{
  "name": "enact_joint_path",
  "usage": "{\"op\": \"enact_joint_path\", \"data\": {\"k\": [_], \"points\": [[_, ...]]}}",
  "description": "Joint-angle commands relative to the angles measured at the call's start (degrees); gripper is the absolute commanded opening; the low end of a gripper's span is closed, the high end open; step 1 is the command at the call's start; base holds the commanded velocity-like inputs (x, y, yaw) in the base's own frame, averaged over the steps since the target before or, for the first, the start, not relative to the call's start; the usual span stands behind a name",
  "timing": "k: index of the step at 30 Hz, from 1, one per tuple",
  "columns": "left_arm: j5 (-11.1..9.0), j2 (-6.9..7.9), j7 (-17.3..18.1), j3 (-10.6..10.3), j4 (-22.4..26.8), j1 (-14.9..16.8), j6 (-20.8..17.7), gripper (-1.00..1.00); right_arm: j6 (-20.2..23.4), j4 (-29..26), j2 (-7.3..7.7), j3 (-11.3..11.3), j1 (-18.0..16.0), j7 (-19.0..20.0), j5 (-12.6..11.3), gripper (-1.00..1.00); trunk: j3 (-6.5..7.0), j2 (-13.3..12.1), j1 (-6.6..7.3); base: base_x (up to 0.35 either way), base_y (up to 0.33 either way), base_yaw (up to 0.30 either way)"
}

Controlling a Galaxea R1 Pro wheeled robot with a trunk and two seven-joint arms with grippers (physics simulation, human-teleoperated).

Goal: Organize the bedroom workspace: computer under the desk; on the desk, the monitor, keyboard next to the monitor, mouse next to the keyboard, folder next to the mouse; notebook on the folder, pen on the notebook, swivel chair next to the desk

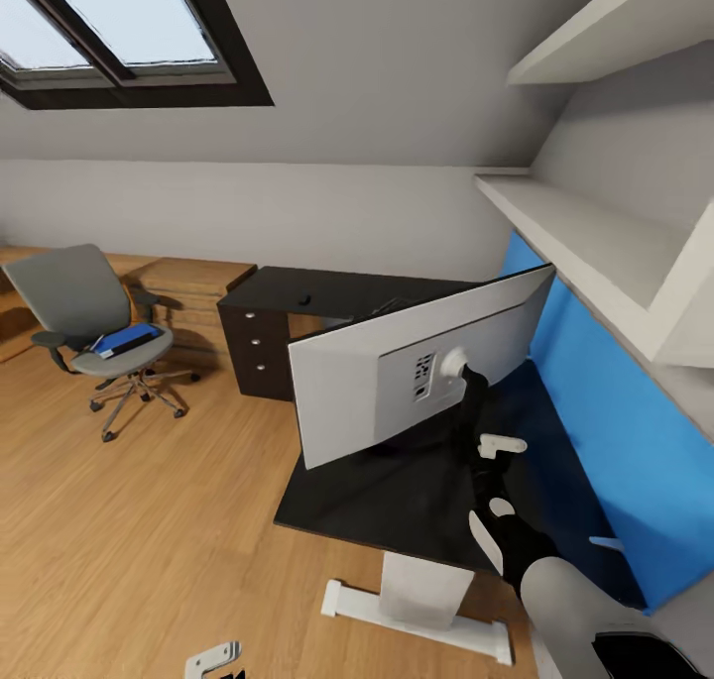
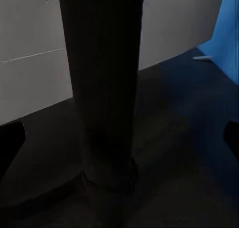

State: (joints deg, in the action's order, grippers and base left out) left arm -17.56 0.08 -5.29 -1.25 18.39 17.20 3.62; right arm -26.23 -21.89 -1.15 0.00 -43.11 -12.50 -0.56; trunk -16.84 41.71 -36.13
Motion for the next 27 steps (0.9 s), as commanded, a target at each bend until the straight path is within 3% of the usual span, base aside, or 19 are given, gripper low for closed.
{"op": "enact_joint_path", "data": {"k": [1, 27], "points": [[-0.3, 0.00, -0.2, -0.1, 0.0, 0.0, 0.2, 1.00, -0.2, 0.1, -0.02, 0.0, 0.0, -0.2, -0.1, 1.00, -0.07, 0.1, 0.02, -0.304, 0.000, 0.000], [-0.3, 0.19, -0.2, -0.1, 0.0, 0.0, 0.2, 1.00, -0.5, 0.1, -0.07, 0.1, 0.0, -0.2, -0.1, 1.00, -0.07, 0.1, 0.02, -0.316, 0.051, 0.000]]}}
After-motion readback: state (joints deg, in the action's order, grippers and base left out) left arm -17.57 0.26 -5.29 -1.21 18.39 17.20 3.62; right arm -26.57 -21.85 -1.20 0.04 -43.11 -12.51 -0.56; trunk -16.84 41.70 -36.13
